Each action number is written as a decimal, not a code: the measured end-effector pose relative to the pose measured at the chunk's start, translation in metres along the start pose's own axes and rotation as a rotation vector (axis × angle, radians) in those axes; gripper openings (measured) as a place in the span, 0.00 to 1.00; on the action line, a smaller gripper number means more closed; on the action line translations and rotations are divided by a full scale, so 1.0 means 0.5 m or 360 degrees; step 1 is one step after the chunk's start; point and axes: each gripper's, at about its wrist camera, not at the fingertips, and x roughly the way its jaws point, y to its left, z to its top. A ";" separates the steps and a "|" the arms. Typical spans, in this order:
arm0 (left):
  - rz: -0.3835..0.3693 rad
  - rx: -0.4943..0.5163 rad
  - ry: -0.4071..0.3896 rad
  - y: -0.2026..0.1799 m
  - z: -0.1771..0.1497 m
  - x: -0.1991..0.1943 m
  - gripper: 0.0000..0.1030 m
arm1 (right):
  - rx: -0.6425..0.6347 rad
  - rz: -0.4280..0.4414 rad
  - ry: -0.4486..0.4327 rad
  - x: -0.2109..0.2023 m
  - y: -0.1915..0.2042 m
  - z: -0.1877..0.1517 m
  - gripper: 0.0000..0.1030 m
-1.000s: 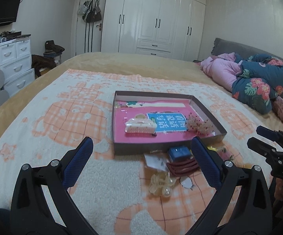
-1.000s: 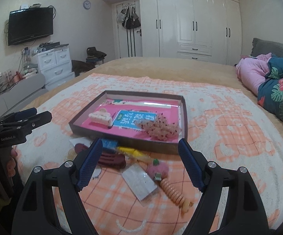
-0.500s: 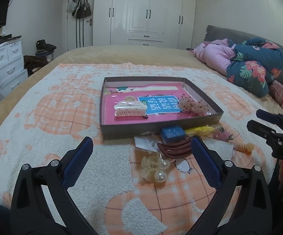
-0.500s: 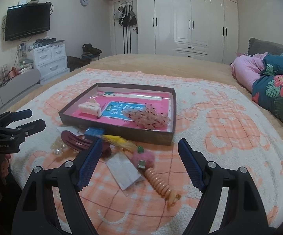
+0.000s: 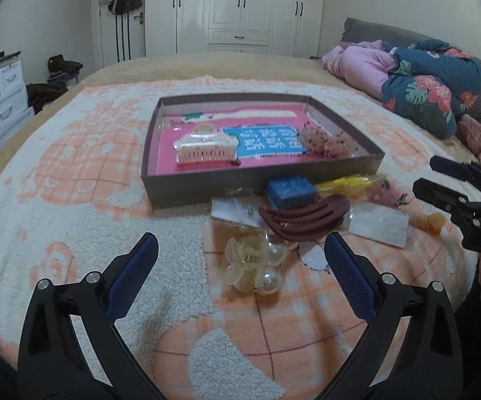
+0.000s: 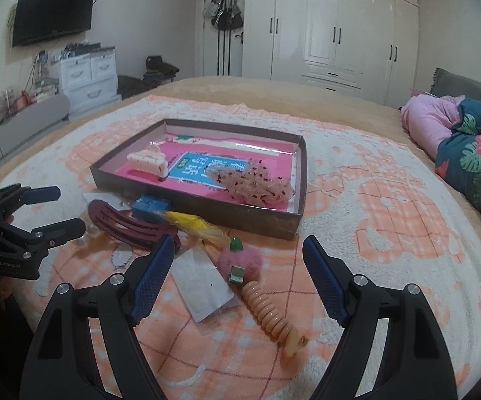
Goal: Organize jewelry
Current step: 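Grasp the clear pearl flower clip with the left tool while the right reaches the yellow hair ties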
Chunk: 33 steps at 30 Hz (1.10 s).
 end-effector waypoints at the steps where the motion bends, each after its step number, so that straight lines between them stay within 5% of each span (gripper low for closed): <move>1: 0.0002 0.0001 0.0013 -0.001 -0.001 0.006 0.89 | -0.0014 0.0003 0.0006 0.006 0.000 0.001 0.75; 10: -0.0005 -0.0018 0.0125 0.006 -0.009 0.044 0.88 | -0.0131 0.0080 0.0108 0.071 0.012 0.017 0.74; 15: -0.0039 -0.0037 0.0138 0.011 -0.006 0.051 0.75 | -0.0227 0.0105 0.0138 0.097 0.024 0.025 0.73; 24: -0.0086 0.0021 0.0197 -0.005 -0.004 0.067 0.42 | -0.0421 0.0139 0.0264 0.151 0.048 0.035 0.49; 26: -0.0096 0.0009 0.0200 -0.002 -0.002 0.068 0.35 | -0.0440 0.0167 0.0310 0.165 0.050 0.037 0.32; 33: -0.0081 0.0013 0.0200 -0.003 0.001 0.054 0.32 | -0.0433 0.0190 0.0287 0.148 0.059 0.048 0.22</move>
